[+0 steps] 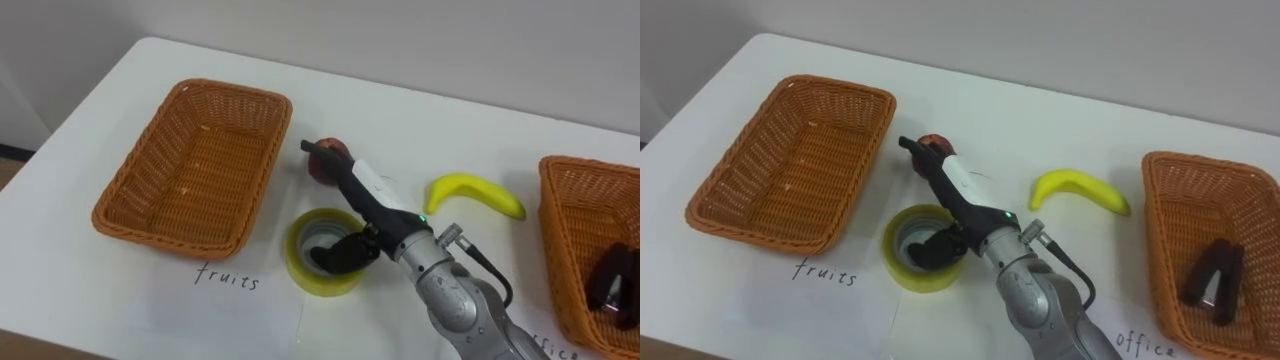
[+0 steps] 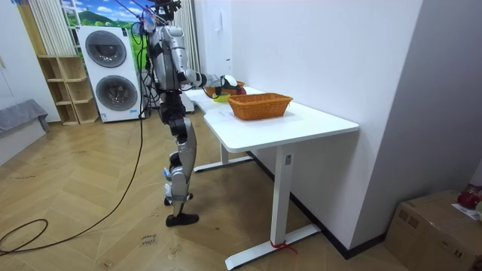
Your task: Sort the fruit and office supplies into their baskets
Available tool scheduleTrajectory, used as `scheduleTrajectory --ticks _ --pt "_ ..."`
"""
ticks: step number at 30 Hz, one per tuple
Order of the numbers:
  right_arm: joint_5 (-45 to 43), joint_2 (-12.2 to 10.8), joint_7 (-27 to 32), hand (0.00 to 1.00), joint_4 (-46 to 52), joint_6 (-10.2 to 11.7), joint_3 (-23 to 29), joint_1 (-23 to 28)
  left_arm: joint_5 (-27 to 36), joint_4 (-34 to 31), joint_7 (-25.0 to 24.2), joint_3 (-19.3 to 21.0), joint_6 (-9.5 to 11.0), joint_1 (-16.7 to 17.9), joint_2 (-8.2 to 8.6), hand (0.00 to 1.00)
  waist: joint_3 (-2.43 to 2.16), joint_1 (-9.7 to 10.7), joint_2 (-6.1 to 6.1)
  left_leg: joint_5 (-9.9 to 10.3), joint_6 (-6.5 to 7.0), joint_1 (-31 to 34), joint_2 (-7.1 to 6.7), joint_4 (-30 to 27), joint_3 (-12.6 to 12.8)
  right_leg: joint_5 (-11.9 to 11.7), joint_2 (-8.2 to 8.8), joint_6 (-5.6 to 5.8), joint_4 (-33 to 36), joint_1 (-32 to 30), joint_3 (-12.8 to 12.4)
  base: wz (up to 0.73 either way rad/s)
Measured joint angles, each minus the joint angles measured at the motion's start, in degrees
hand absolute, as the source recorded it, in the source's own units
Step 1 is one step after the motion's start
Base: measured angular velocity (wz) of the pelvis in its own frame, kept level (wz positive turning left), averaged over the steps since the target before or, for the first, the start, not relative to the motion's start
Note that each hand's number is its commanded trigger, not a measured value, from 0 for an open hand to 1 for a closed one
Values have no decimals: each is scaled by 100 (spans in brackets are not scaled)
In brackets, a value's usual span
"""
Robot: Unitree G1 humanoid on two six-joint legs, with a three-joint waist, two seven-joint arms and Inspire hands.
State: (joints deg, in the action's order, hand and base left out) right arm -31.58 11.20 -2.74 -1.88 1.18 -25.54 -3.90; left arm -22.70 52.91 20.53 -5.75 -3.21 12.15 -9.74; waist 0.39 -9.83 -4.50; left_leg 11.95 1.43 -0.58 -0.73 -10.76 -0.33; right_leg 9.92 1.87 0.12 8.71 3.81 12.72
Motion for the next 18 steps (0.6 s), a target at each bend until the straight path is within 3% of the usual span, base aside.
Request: scheduleTrajectory --ticks 18 --pt "15 -11 -112 0 41 1 -3 1 -2 223 -19 5 0 -68 -3 0 -9 -10 -25 0 0 -12 2 6 10 0 -2 0 -4 0 -2 0"
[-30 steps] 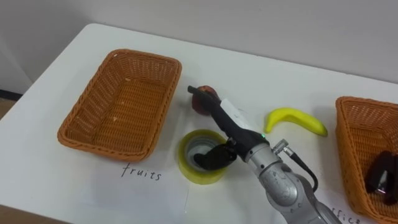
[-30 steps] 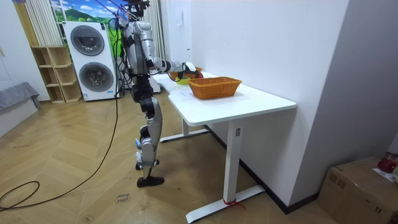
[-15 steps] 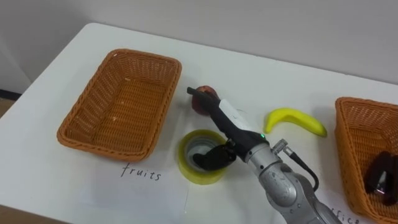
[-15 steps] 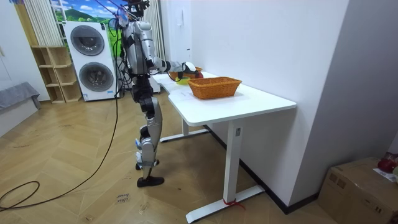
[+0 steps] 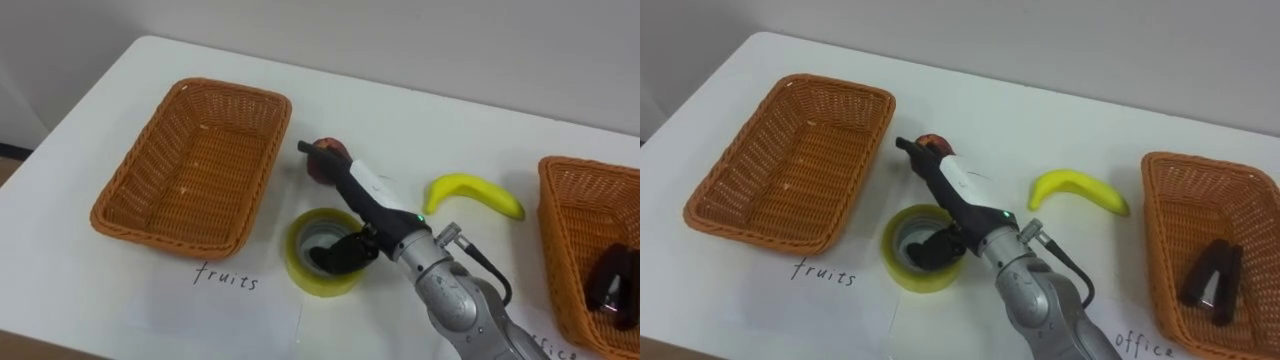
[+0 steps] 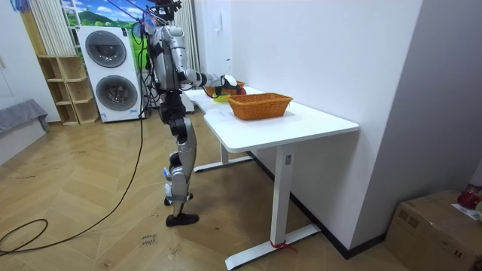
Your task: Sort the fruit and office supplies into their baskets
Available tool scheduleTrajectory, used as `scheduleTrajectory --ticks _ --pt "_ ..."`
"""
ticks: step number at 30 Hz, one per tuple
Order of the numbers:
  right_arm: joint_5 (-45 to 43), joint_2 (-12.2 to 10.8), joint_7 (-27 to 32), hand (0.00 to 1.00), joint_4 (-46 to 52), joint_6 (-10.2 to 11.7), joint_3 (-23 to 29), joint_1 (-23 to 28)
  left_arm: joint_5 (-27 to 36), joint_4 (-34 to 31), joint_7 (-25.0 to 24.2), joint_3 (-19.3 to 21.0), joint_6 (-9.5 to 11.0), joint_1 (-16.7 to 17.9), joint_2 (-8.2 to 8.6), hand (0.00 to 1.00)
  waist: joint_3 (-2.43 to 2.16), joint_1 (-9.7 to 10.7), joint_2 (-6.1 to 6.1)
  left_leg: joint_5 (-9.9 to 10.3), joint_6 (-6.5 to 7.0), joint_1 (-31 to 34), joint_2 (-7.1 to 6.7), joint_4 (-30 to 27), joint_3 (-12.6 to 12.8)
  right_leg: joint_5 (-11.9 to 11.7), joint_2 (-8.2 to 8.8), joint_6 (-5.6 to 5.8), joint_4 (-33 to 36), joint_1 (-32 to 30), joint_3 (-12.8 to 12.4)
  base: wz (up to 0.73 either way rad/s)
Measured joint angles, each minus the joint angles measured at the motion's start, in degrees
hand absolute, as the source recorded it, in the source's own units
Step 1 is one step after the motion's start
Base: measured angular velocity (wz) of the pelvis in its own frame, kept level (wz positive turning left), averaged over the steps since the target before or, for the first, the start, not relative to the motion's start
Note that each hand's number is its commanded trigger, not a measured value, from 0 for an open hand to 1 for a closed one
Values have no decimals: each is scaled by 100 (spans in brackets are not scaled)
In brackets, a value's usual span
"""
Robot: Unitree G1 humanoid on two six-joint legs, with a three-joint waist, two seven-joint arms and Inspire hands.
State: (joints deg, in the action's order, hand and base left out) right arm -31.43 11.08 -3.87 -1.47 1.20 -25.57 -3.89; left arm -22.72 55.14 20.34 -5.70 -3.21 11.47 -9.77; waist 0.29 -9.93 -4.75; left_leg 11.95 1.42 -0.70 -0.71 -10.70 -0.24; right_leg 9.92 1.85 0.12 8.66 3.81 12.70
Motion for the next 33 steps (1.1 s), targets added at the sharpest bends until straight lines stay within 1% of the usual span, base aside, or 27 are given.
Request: scheduleTrajectory --ticks 7,11,14,16,18,19,22,24,26,30,33 --pt "24 4 -1 0 3 1 -6 -4 -4 1 28 0 2 -20 -14 0 -3 -18 -5 -1 0 -4 1 10 -3 0 -2 0 -1 5 -10 0" --pt "17 4 -95 0 67 2 -2 -20 -5 5 31 10 95 -51 -36 0 -2 -85 -3 -3 -3 -7 3 22 2 0 -11 0 -4 -4 -102 0" --pt "-15 3 -137 0 79 2 -4 -57 -23 4 30 13 121 -59 -35 0 -1 -137 -3 -3 -3 -13 3 30 2 0 -13 0 -6 -5 -139 0" --pt "-69 2 -189 0 126 4 -7 -56 -55 4 29 39 140 -58 -35 0 3 -153 -2 -3 -3 -10 2 31 -1 0 -12 0 -6 -6 -140 0" --pt "-68 3 -251 0 181 23 -7 -56 -56 4 27 110 199 -58 -36 0 28 -155 -5 -3 -3 -7 2 33 -4 0 -12 0 -6 -8 -141 0" --pt "-68 2 -254 0 190 27 -7 -56 -56 4 26 112 209 -58 -39 0 33 -155 -3 -3 -3 -4 2 33 -5 0 -12 0 -6 -9 -140 0" --pt "-74 1 -256 0 208 42 -11 -56 -56 5 15 112 241 -61 -39 0 37 -155 2 -3 -2 0 2 33 -7 0 -11 0 -6 -10 -140 0" --pt "-284 2 -243 0 253 48 -31 -54 -53 33 12 111 248 -81 -34 0 36 -157 1 -3 -2 4 2 33 -13 0 -12 0 -6 -40 -141 0" --pt "-470 -4 -191 0 288 53 -63 -52 -53 112 5 111 271 -107 -33 0 40 -157 8 -3 -2 29 1 34 -9 0 -13 0 -6 -71 -151 -2" --pt "-643 -2 102 0 290 85 -157 -49 -49 249 5 108 288 -167 -32 0 56 -169 37 -3 -2 37 1 43 6 0 -12 0 -5 -84 -145 0" --pt "-646 -3 335 0 290 122 -168 -49 -47 298 16 108 290 -171 -29 0 49 -166 55 -3 -2 37 0 42 4 0 -10 0 -5 -82 -133 0"
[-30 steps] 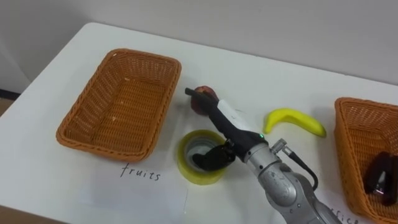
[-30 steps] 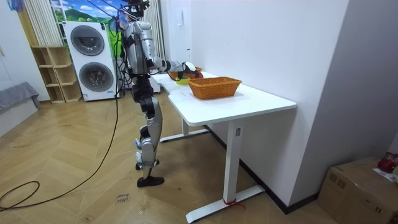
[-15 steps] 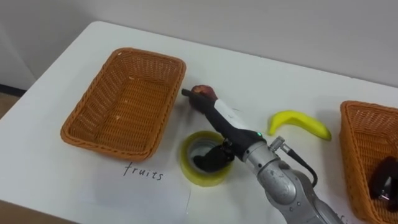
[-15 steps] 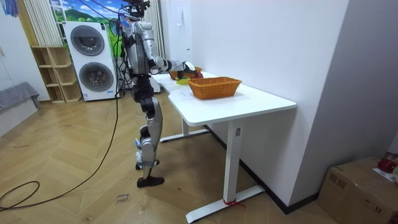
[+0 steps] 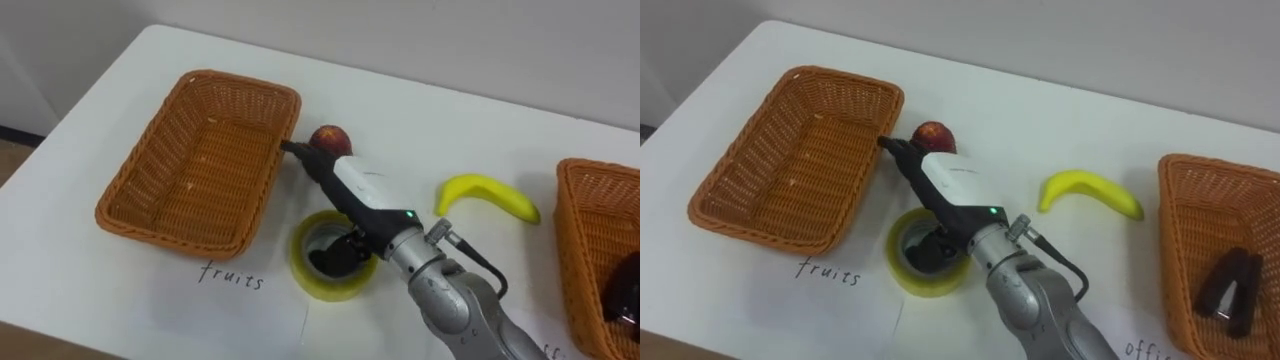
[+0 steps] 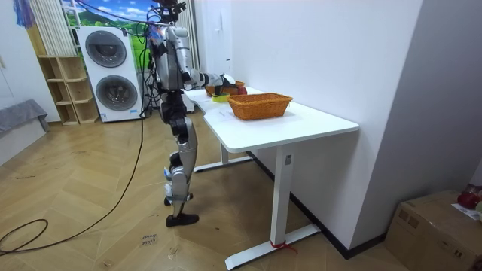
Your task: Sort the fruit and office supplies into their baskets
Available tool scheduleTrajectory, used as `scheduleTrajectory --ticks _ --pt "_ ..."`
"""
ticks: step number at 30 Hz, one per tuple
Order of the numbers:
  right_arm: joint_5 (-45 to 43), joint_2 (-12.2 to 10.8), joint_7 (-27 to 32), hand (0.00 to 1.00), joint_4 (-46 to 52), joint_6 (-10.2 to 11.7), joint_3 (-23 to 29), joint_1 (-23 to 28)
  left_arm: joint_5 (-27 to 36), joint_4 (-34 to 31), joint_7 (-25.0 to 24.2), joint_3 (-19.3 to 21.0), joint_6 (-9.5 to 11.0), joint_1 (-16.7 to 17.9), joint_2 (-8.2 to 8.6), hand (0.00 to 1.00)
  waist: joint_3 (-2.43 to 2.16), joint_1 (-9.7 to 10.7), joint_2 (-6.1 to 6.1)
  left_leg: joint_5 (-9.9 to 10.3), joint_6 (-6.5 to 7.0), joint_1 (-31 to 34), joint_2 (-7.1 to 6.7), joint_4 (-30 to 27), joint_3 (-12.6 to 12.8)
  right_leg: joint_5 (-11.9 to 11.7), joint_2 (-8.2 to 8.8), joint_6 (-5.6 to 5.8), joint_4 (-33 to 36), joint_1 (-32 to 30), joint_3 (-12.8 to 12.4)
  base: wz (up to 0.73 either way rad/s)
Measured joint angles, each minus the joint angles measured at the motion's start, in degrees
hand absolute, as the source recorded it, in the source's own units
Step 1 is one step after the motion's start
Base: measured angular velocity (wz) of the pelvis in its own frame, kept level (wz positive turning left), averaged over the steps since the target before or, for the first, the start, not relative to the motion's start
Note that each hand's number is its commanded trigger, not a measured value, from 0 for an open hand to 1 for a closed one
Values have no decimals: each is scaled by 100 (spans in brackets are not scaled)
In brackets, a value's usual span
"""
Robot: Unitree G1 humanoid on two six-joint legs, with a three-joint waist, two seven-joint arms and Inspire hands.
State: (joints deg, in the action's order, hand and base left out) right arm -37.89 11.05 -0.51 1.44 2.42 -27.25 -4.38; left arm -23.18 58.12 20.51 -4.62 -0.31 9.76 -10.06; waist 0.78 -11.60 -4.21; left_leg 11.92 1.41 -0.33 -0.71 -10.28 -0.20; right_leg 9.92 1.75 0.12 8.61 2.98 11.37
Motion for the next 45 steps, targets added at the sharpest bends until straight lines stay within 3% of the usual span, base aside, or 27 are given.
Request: scheduleTrajectory --ticks 5,12,18,30,34,37,45 --pt "9 12 423 0 0 65 0 1 -2 164 27 0 -6 7 22 0 -34 27 56 -1 2 -30 -1 1 9 0 7 0 0 26 12 0" --pt "30 69 761 0 -37 81 44 132 0 167 27 -2 -25 110 39 0 -43 88 102 -2 1 -32 -1 1 11 0 6 0 -2 33 2 0" --pt "68 169 735 0 -39 75 123 242 4 157 25 -2 -71 182 52 0 -54 188 85 -2 2 -19 -2 0 15 0 8 0 1 37 1 0" --pt "464 399 613 0 -82 22 193 373 1 -132 -13 5 -133 307 42 0 -69 184 -14 -2 2 -33 -1 -8 57 0 11 0 2 14 -24 -1" --pt "526 410 511 0 -88 -2 221 398 1 -127 -126 4 -174 315 32 0 -60 194 -45 -2 2 -37 -1 -11 46 0 8 0 2 19 -24 0" --pt "655 384 495 0 -252 14 254 408 1 -115 -197 10 -195 330 17 0 -27 207 -83 -2 1 -82 0 -11 61 0 8 1 -5 69 -19 0" --pt "839 271 378 0 -441 15 398 504 -4 -139 -246 51 -229 343 9 0 -33 229 -104 2 2 -125 -1 62 39 0 4 1 2 123 13 0"
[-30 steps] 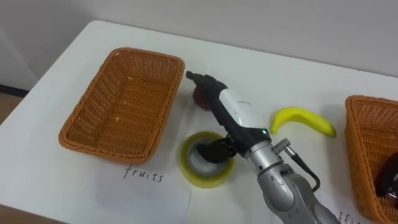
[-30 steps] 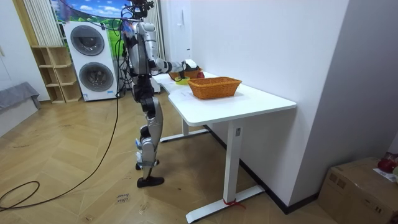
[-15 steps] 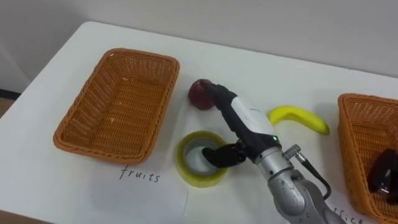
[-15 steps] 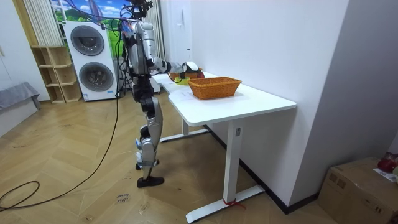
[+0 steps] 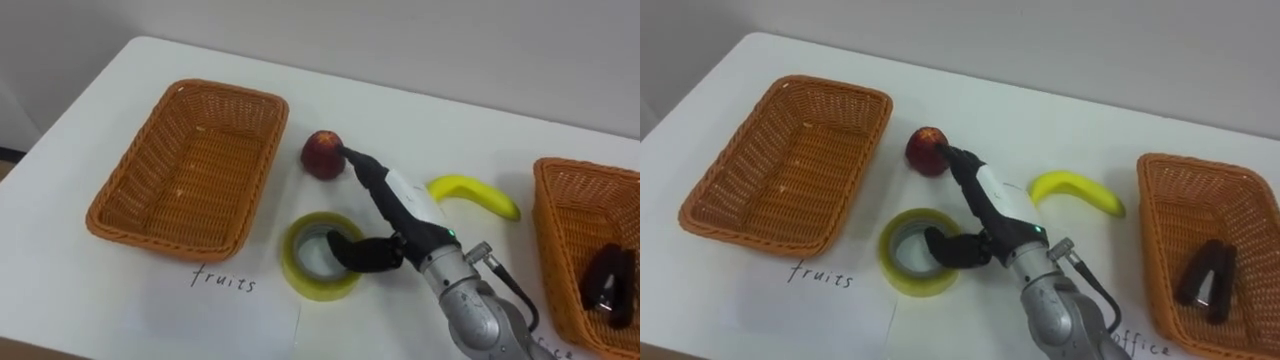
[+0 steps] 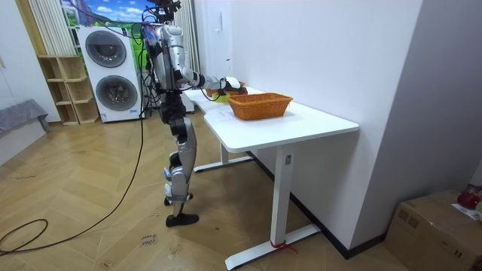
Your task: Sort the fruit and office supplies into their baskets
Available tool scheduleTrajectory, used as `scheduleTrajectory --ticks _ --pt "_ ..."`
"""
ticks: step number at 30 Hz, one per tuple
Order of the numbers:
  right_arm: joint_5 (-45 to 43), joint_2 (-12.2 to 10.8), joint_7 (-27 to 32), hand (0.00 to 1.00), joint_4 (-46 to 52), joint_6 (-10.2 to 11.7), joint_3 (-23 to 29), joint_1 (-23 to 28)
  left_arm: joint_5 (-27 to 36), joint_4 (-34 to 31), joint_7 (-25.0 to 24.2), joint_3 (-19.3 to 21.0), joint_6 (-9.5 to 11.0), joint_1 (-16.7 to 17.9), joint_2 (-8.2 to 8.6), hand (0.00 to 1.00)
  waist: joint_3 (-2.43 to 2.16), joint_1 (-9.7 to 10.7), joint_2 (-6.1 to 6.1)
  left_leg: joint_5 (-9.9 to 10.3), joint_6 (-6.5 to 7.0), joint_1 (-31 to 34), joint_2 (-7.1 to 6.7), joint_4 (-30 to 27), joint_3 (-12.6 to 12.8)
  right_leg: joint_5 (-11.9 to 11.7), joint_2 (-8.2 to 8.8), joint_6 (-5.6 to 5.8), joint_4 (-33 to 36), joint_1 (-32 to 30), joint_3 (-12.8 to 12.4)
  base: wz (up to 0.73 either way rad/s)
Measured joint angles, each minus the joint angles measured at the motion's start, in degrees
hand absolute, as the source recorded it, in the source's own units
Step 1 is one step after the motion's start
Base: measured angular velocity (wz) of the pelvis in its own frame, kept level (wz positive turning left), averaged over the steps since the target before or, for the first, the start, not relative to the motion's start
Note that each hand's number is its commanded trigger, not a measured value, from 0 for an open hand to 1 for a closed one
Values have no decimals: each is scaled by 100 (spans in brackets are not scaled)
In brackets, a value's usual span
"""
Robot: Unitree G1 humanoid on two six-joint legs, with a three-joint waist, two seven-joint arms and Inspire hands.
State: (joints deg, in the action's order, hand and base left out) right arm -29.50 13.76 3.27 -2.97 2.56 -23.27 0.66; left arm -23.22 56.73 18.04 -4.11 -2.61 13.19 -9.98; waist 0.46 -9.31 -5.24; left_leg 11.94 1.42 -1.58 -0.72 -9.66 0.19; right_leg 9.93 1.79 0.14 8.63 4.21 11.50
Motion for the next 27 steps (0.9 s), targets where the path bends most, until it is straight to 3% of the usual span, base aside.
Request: scheduleTrajectory --ticks 10,17,23,27 --pt "167 -16 -480 0 99 -88 39 79 1 -9 -1 17 -221 -31 -16 0 -16 77 22 -1 0 -8 -2 -36 -45 0 -3 0 0 14 -18 1" --pt "348 -9 -827 0 -59 -104 99 -35 -4 -223 -120 121 -262 9 -13 0 -20 108 21 -1 -1 -51 -1 -37 -47 0 -4 0 -2 48 -36 1" --pt "289 35 -1441 0 32 -349 164 -249 -9 -527 -129 282 -248 138 -19 0 -53 78 -133 -2 -3 -56 0 -40 -68 0 -11 0 2 61 4 0" --pt "221 313 -1908 0 212 -407 162 -371 -24 -427 -139 383 -210 52 -34 0 -30 -114 -286 -2 -2 -72 -1 -54 -76 0 -10 0 2 88 -27 0"
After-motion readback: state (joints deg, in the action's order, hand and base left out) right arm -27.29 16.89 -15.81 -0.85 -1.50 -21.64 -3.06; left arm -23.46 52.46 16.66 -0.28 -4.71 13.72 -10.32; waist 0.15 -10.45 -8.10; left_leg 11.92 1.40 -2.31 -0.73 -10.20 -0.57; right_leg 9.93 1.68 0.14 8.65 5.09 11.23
